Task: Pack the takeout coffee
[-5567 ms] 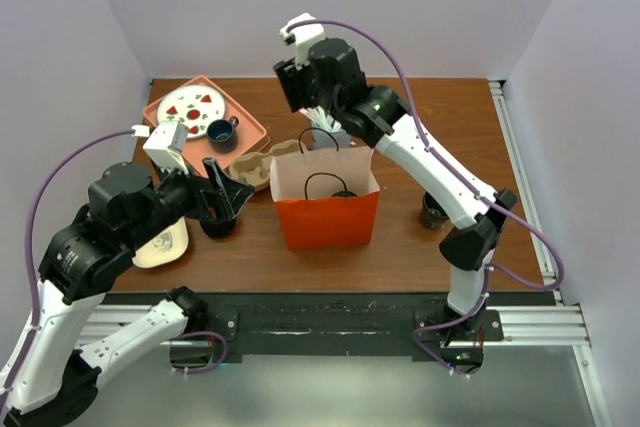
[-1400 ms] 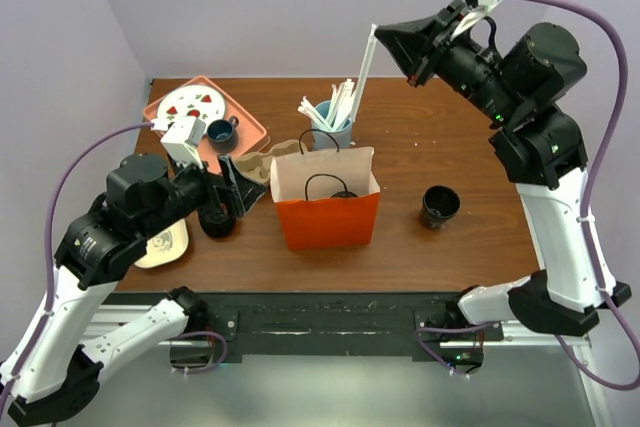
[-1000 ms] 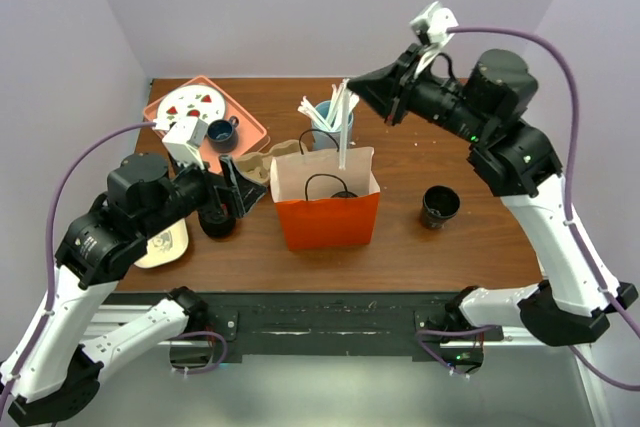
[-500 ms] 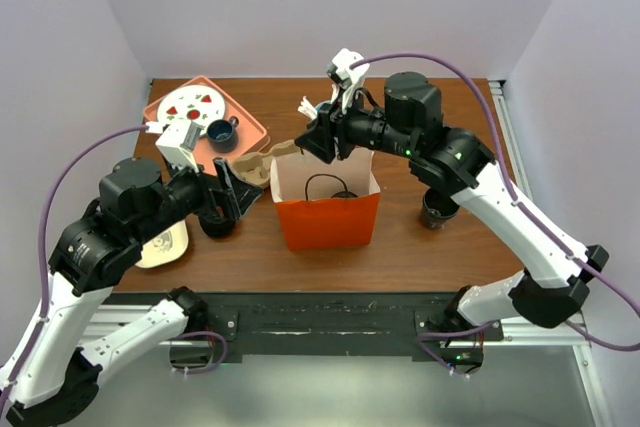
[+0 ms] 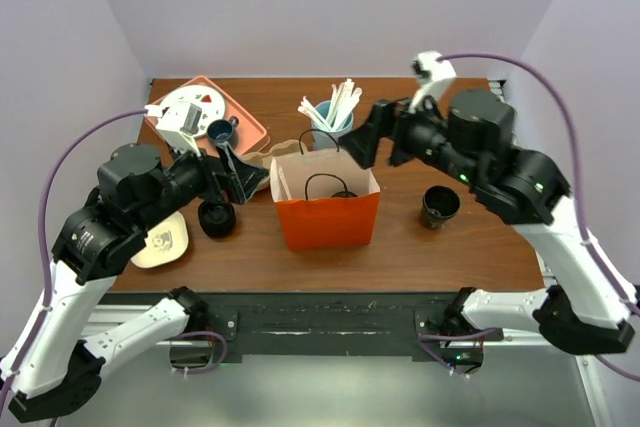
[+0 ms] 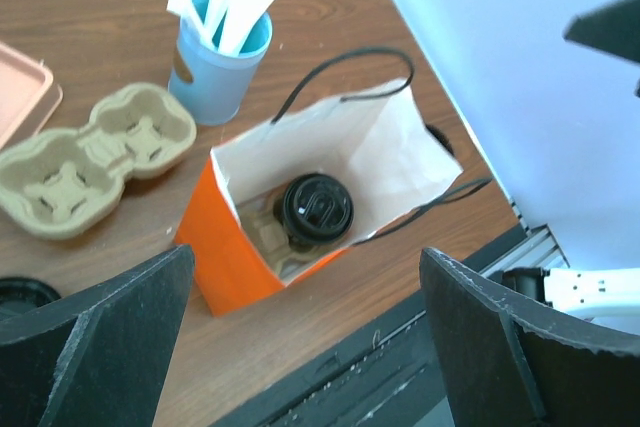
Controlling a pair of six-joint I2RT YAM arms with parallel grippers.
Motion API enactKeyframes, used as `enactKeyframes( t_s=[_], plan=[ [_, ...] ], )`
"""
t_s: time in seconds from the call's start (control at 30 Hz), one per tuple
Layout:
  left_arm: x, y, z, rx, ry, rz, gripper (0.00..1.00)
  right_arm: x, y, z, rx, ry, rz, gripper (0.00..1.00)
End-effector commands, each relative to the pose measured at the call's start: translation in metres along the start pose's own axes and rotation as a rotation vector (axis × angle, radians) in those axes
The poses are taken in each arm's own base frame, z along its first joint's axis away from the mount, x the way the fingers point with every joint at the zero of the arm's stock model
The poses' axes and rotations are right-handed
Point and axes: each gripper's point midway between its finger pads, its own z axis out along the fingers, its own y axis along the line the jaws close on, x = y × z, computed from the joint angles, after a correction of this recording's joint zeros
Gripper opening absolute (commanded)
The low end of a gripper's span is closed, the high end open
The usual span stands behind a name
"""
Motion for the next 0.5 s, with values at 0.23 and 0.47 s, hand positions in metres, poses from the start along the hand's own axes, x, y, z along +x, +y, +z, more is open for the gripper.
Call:
enactKeyframes(
  t_s=[0.23,0.47],
  plan=[
    [-0.024,-0.015,-0.008,0.085,-0.137,0.02,1.0,0.014,-0.058,-0.062,0.343,-0.073,0.334,0.99],
    [-0.02,-0.014,-0.009,0.092,-0.145,0.001,1.0,0.018,-0.063,-0.07,0.349,-0.097,0.351,0.99]
  ],
)
